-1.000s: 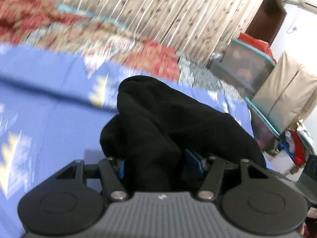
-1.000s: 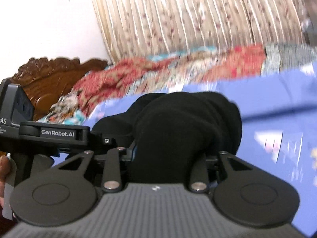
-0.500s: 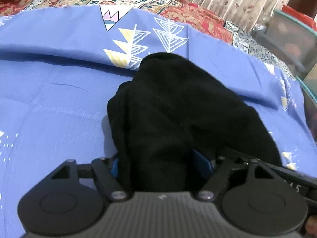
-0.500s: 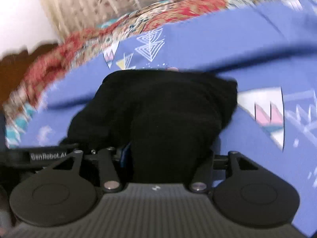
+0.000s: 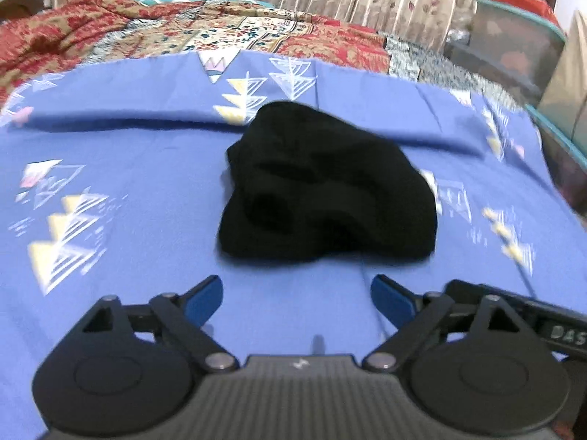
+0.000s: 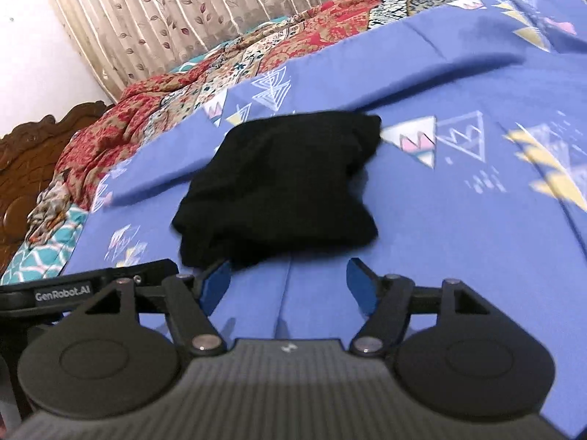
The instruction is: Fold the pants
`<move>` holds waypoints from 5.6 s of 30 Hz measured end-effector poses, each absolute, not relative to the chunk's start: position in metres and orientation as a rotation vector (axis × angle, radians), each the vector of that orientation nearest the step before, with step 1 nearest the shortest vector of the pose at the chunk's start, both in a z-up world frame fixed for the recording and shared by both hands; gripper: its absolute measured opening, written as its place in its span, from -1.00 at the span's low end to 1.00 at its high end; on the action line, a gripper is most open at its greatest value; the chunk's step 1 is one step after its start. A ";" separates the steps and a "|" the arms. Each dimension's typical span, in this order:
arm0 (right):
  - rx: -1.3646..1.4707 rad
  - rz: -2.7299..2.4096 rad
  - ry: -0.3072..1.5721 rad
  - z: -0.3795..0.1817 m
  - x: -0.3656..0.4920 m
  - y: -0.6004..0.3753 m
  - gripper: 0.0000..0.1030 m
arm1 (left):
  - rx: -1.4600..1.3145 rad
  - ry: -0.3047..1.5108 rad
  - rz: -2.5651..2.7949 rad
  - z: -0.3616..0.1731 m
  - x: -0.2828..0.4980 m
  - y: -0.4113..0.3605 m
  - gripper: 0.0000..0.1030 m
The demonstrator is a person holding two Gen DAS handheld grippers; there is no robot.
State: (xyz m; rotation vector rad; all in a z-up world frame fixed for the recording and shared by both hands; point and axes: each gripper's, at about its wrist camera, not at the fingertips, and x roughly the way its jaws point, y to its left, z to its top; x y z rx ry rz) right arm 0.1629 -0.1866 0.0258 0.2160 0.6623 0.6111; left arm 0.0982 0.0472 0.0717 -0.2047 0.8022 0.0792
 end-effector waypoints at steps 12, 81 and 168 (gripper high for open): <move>0.187 0.603 0.655 0.038 0.084 -0.195 0.75 | -0.085 0.769 0.267 0.107 0.004 0.021 1.00; 0.225 0.560 0.707 0.031 0.049 -0.191 0.90 | -0.130 0.701 0.279 0.137 -0.045 0.024 1.00; 0.252 0.558 0.753 0.023 0.054 -0.195 0.90 | 0.028 0.894 0.472 0.101 -0.024 0.028 1.00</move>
